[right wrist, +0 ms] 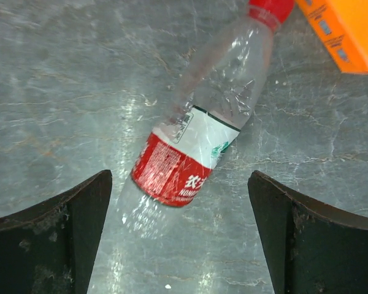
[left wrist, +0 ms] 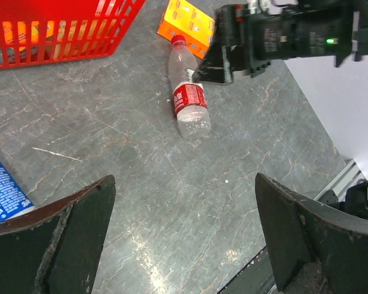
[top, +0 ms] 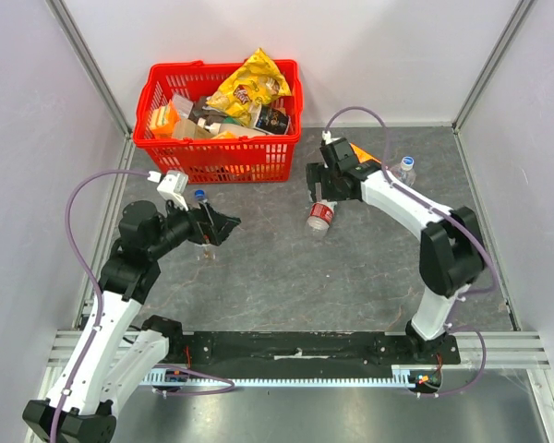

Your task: Unscrew the bottle caps

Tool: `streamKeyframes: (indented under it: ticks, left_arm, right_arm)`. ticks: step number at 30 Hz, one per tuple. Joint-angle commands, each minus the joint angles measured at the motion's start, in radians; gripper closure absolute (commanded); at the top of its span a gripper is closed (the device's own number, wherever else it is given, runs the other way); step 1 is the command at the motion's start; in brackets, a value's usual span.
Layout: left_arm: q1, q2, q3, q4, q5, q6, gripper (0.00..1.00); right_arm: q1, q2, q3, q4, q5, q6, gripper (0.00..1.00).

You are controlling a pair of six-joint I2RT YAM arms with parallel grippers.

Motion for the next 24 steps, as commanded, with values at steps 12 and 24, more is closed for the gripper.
streamKeyframes:
  ticks: [12,24]
  left_arm:
    - [0.001,-0.082,-0.050,0.024,0.083,0.023,0.00]
    - [0.001,-0.077,-0.047,0.010,0.172,0.015,0.00]
  right_arm:
    - [-0.007,0.232,0.029,0.024,0.025,0.087,0.22]
    - [-0.032,-0.044,-0.234,0.151,-0.063,0.097,0.64]
